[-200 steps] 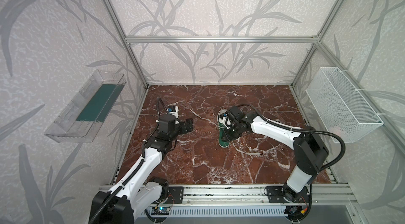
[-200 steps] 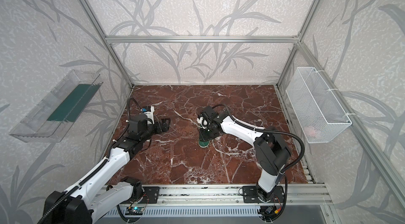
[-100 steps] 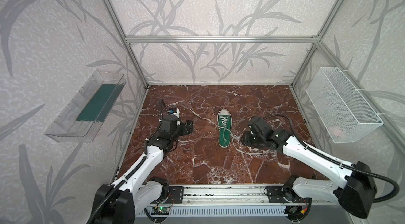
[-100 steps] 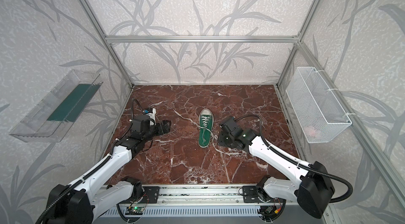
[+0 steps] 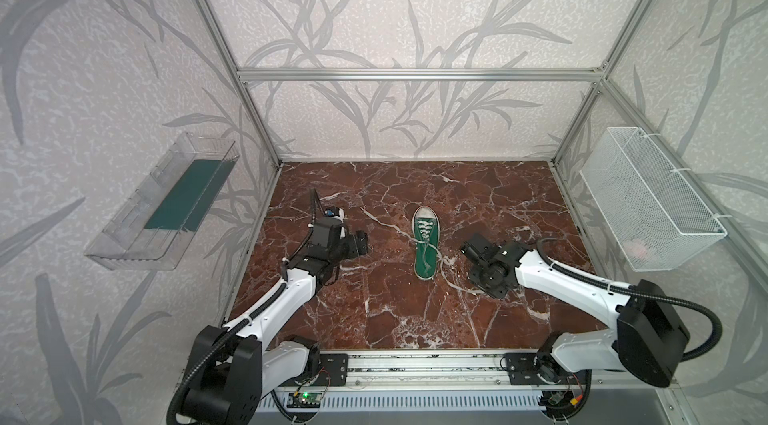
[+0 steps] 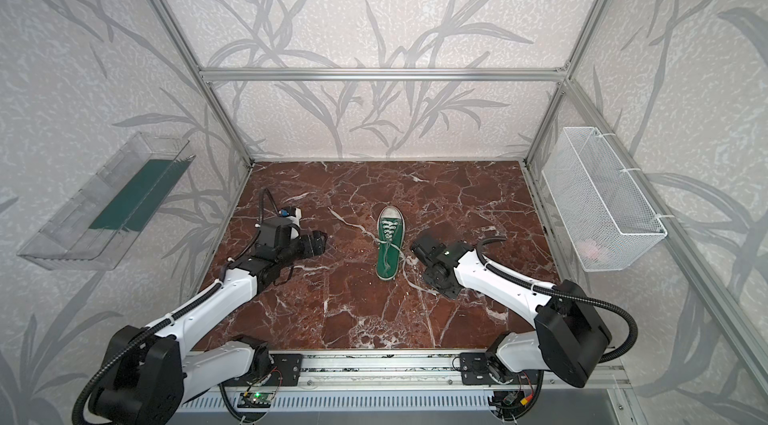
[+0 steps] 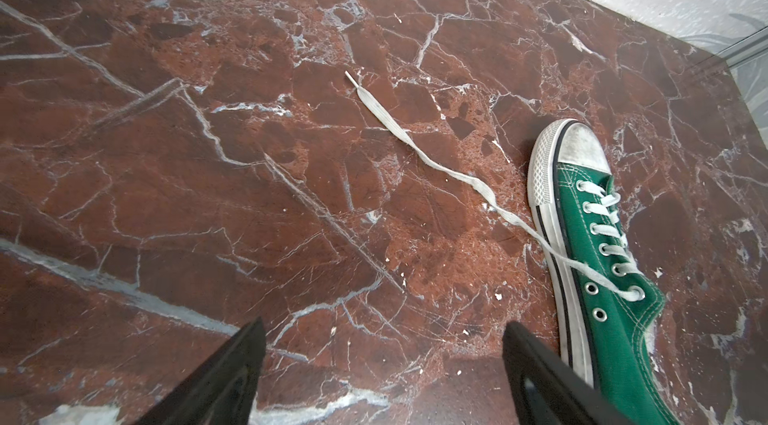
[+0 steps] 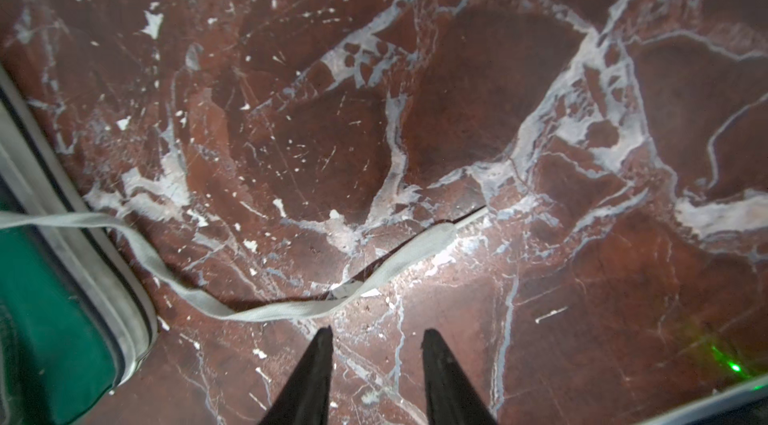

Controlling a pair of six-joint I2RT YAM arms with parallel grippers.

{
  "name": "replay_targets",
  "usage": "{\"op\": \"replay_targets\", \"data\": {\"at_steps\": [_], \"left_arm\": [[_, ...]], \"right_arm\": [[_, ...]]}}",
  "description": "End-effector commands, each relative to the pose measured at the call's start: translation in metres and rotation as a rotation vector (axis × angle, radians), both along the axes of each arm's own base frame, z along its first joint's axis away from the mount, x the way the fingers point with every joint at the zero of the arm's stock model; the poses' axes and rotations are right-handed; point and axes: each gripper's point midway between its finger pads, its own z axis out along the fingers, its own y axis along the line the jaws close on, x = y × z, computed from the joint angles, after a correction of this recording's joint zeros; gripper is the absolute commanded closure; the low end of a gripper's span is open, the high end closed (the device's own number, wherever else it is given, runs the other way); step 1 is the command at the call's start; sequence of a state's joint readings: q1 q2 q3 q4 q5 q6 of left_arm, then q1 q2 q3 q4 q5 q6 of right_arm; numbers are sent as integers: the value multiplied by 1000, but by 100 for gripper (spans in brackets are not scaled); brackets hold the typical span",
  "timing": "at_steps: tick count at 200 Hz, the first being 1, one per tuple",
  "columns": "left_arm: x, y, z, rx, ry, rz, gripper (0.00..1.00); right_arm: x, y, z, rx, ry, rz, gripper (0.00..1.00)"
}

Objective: Tie the shoes

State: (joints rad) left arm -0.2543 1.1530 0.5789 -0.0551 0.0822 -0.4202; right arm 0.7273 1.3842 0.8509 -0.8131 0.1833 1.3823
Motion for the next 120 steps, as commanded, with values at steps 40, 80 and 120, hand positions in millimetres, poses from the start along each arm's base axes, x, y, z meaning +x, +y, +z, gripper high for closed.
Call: {"op": "replay_targets", "data": {"at_steps": [40, 80, 120], "left_arm": [[15, -4, -4, 30, 5, -22, 9], [21, -11, -9, 26, 32, -49, 10], [19, -10, -13, 33, 43, -47, 10]], "right_arm": [[6, 2, -22, 20, 78, -117, 66], [0, 4, -41, 41, 132, -156, 70], [-3, 4, -59, 82, 156, -190, 77]]}}
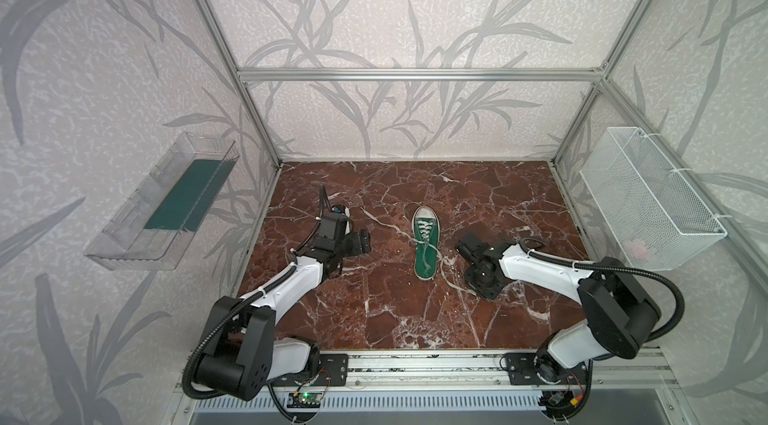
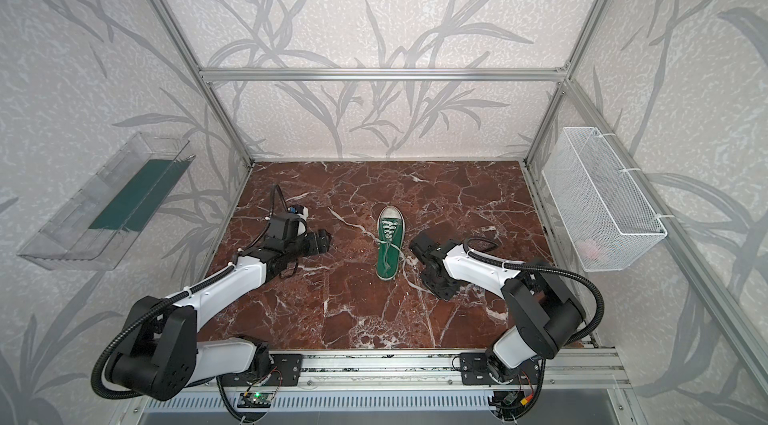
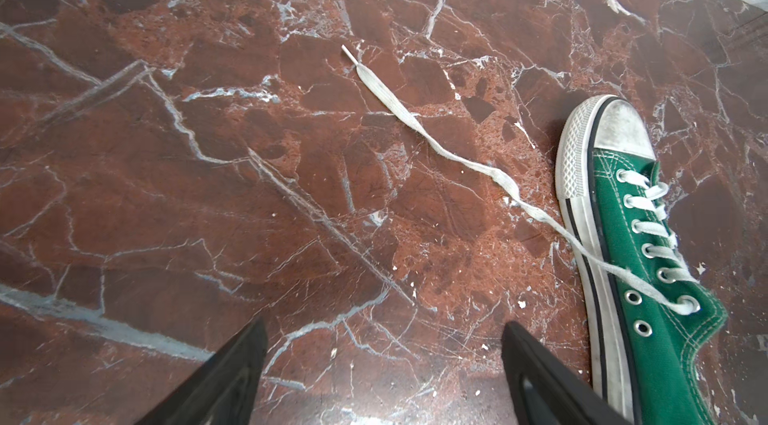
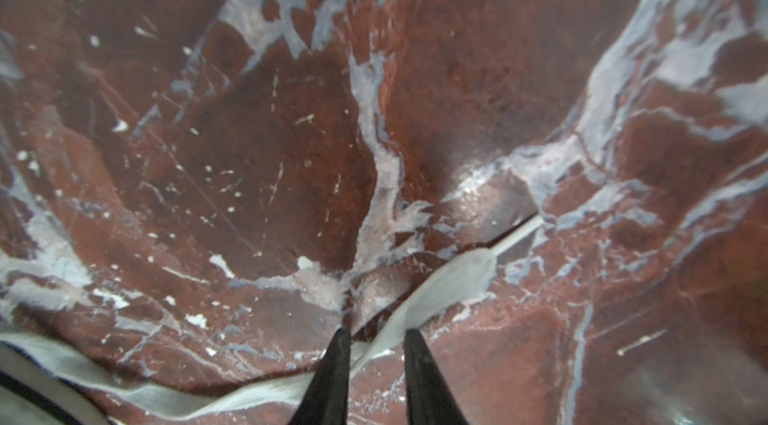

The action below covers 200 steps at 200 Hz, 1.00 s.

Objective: Tie the shoes

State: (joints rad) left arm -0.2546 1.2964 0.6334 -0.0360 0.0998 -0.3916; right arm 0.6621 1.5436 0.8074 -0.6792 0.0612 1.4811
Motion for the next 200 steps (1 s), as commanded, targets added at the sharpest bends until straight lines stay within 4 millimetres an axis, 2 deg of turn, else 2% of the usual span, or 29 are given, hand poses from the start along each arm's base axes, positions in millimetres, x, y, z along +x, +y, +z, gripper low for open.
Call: {"op": "replay_targets", "data": {"at_steps": [1, 22, 47, 73, 98, 126, 146, 168, 200], "left_arm": [[5, -3, 8, 6, -22, -15, 10], [2, -2, 7, 13, -14, -17, 10], [-1, -2, 8, 12, -15, -18, 11], [-3, 0, 13, 17, -25, -10, 11], [-3, 1, 19, 16, -31, -2, 11], [-5, -1, 22, 5, -26, 2, 11], [-5, 0, 24, -3, -24, 14, 11], [-8, 0, 25, -10, -21, 23, 11], [-14, 1, 24, -20, -7, 40, 12]], "right_arm": [[-4, -2, -13, 15, 30, -39, 77], [-7, -7, -16, 3, 46, -43, 79], [-10, -9, -18, 6, 44, -39, 90], [-9, -12, -11, 10, 4, -25, 98], [9, -19, 13, -32, -110, 66, 100], [52, -13, 57, -115, -292, 318, 100], [87, 4, 93, -168, -435, 541, 100], [122, 37, 131, -178, -601, 779, 100], [160, 91, 165, -149, -801, 1031, 100]]}}
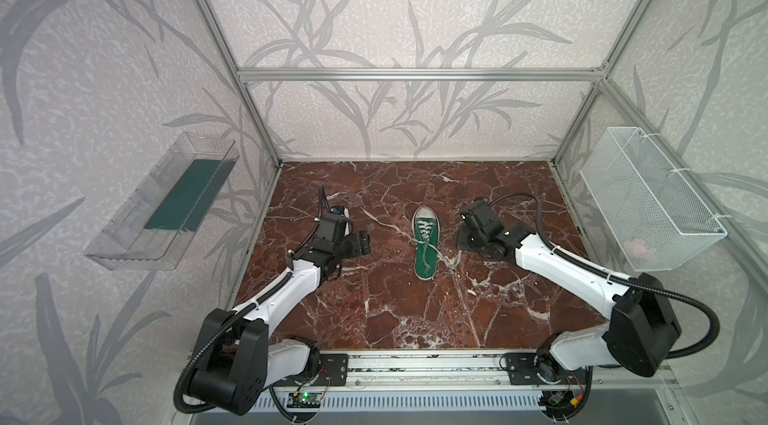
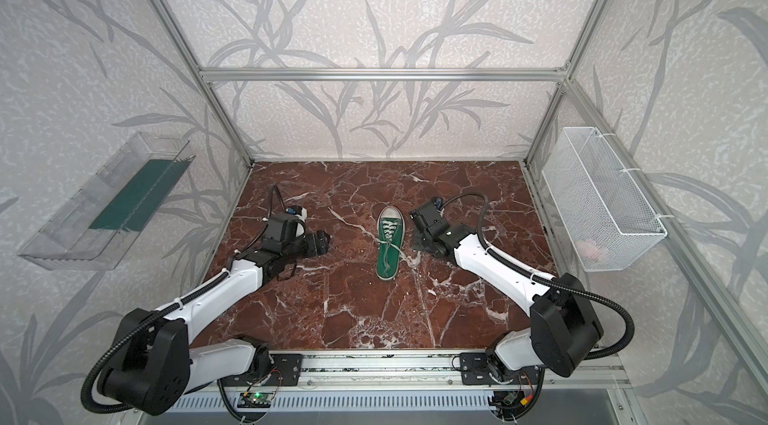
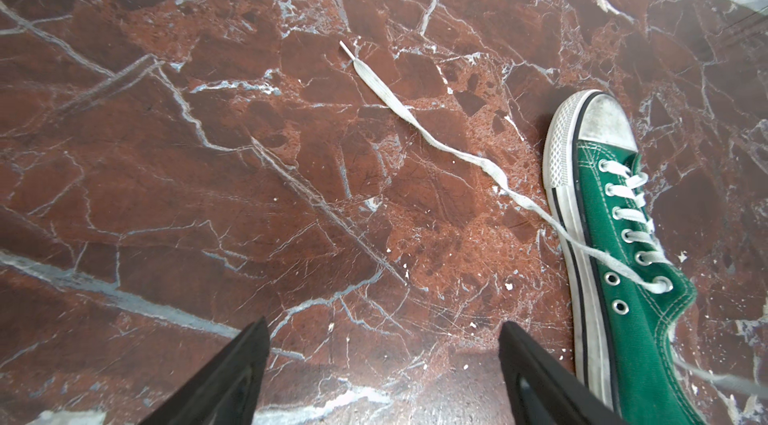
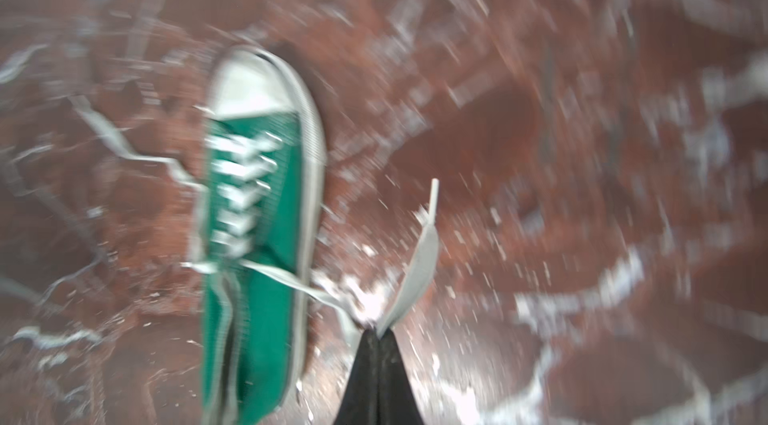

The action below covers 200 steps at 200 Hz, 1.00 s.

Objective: Tie the shoes

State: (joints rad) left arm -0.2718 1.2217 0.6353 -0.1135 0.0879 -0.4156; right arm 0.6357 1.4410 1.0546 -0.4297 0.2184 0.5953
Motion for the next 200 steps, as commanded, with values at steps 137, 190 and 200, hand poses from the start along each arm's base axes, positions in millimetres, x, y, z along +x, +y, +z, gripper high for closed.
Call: {"op": "replay_targets", "data": {"at_steps": [137, 190, 200], "left_arm": [[-19, 9, -3, 4, 40, 60, 13], [-15, 7, -7, 3, 47, 55, 14], [-14, 5, -8, -2, 50, 52, 14]], "right_arm": [[106, 213, -9, 361, 69, 621, 100], [117, 223, -43, 337, 121, 618, 100], [118, 225, -48, 327, 128, 625, 100]]}}
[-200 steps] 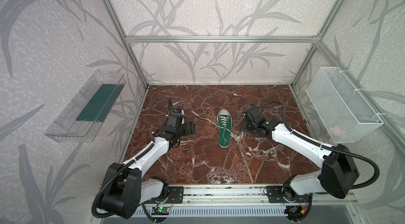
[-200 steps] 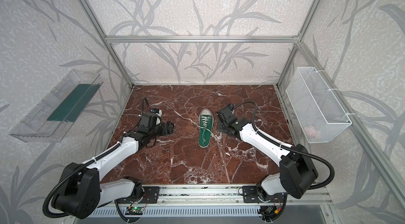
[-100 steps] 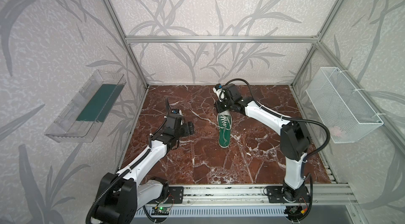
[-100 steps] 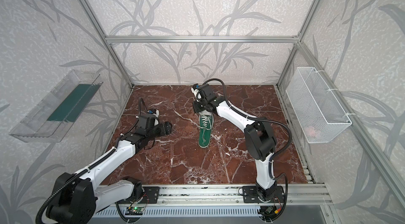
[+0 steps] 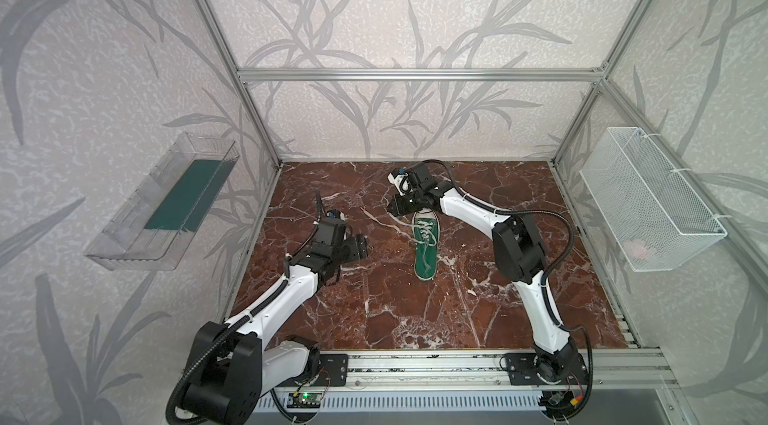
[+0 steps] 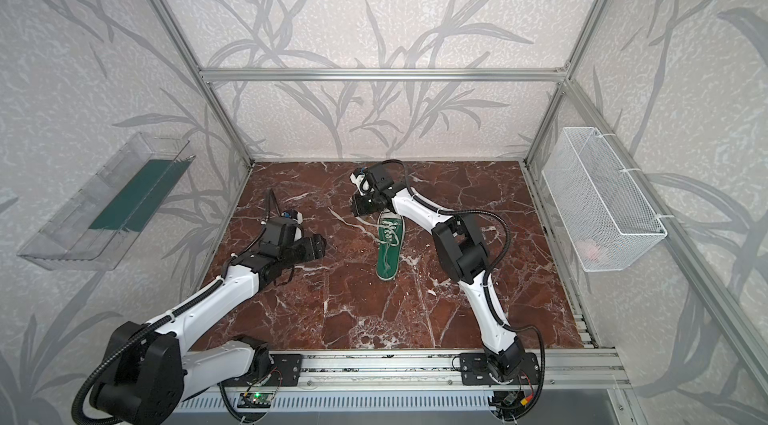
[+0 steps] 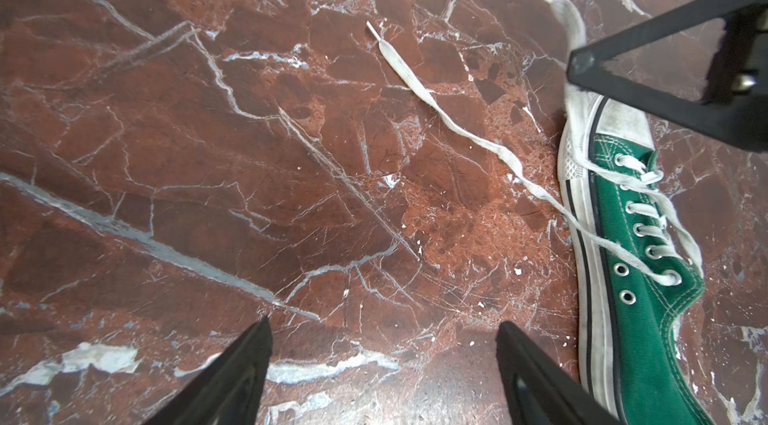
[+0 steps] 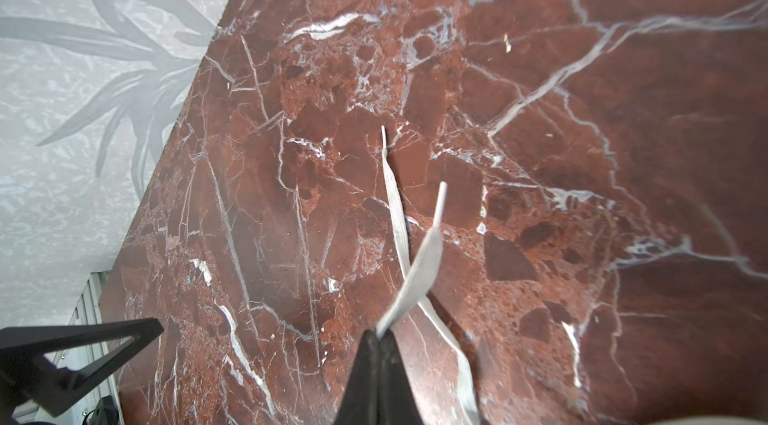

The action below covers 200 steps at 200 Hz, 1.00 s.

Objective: Tie the shoes

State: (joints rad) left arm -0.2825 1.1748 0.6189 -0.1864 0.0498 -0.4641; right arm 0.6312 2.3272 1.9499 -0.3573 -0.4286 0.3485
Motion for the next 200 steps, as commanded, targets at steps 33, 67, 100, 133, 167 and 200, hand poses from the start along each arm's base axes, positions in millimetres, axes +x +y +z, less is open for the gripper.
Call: {"op": "replay_targets", "data": {"at_steps": [33, 67, 100, 133, 167, 200], "left_arm": [[3, -6, -6, -20, 16, -2, 14], [5, -7, -6, -23, 19, -5, 14], [5, -5, -6, -18, 18, 1, 14], [9, -7, -6, -20, 23, 3, 14], [16, -9, -4, -17, 23, 0, 14], [33, -13, -2, -21, 20, 6, 17]], "right_arm": [[12, 9, -18, -49, 9, 33, 100], [22, 12, -37, -100, 4, 54, 100], [25, 11, -50, -135, 19, 58, 79], [29, 9, -32, -136, -18, 49, 54], [31, 1, 2, -126, -65, 32, 41], [30, -16, 39, -92, -100, -11, 37]]}}
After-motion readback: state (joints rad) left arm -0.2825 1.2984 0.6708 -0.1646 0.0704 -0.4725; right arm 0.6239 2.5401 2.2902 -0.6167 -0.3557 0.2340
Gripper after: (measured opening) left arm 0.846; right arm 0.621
